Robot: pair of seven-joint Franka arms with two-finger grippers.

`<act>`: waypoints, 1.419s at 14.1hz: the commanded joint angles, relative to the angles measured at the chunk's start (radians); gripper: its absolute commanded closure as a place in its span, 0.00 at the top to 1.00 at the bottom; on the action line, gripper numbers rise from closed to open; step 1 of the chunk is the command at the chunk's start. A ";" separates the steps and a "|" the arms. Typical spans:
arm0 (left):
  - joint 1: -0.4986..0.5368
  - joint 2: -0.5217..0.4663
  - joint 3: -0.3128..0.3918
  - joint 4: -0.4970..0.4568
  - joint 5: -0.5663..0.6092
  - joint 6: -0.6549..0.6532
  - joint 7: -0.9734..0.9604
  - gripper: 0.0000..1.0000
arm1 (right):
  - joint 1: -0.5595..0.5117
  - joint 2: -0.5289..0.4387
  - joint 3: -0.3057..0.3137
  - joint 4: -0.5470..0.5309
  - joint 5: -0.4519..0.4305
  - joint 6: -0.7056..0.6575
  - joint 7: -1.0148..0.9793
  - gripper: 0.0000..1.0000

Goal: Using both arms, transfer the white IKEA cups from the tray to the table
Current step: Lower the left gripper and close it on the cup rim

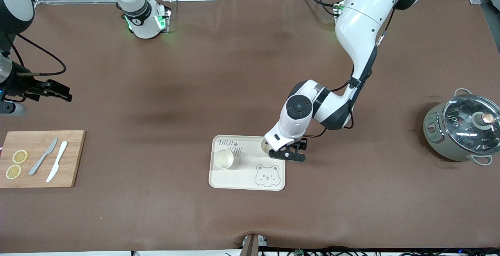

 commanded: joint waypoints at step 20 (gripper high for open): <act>-0.014 -0.019 0.000 -0.021 0.010 0.028 -0.075 0.00 | -0.009 -0.009 0.009 -0.008 -0.007 0.008 -0.001 1.00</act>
